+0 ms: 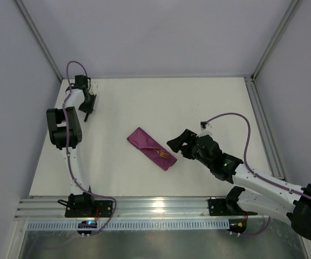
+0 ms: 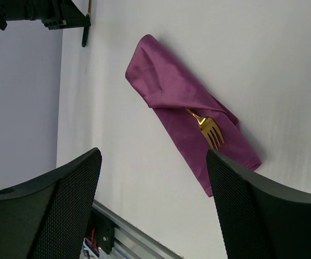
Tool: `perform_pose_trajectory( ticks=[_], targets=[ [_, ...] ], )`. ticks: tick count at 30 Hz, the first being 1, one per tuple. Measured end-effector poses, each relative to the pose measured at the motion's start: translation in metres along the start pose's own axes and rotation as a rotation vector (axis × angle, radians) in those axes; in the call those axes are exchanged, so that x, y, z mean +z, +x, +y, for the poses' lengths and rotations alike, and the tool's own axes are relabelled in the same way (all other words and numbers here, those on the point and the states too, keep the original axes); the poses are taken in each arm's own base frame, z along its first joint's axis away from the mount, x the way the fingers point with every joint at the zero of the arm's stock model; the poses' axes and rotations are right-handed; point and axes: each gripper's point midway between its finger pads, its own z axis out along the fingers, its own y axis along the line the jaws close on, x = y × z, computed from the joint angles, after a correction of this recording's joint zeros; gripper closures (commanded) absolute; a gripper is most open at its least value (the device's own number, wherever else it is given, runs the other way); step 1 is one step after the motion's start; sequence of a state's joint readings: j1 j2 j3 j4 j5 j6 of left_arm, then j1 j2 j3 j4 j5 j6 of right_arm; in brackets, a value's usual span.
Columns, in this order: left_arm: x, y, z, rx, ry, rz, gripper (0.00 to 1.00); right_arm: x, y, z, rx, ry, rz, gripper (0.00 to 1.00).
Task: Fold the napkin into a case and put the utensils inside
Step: Pick up the knife from the corner of the board.
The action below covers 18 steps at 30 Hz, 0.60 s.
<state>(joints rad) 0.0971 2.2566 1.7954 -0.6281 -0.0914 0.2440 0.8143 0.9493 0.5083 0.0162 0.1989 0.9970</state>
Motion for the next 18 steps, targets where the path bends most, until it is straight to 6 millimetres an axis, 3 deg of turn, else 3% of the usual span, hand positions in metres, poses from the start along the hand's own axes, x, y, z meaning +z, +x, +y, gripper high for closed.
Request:
perform_pose_trajectory(
  ticks=[4, 11, 14, 16, 18],
  targets=[
    [0.0, 0.002, -0.011, 0.018, 0.075, 0.011, 1.0, -0.008, -0.005, 0.0, -0.004, -0.001, -0.018, 0.19],
    [-0.011, 0.011, -0.028, 0.042, 0.203, -0.008, 1.0, -0.024, -0.017, -0.004, -0.059, 0.009, -0.063, 0.16],
    [-0.037, 0.047, -0.057, 0.073, 0.318, 0.009, 1.0, -0.028, -0.02, -0.003, -0.124, 0.012, -0.059, 0.14],
    [-0.068, 0.066, -0.081, 0.147, 0.387, 0.0, 1.0, -0.03, -0.022, 0.002, -0.174, -0.001, -0.041, 0.14],
    [-0.11, 0.071, -0.11, 0.297, 0.442, -0.062, 1.0, -0.032, -0.026, 0.008, -0.231, -0.014, -0.021, 0.13]
  ],
)
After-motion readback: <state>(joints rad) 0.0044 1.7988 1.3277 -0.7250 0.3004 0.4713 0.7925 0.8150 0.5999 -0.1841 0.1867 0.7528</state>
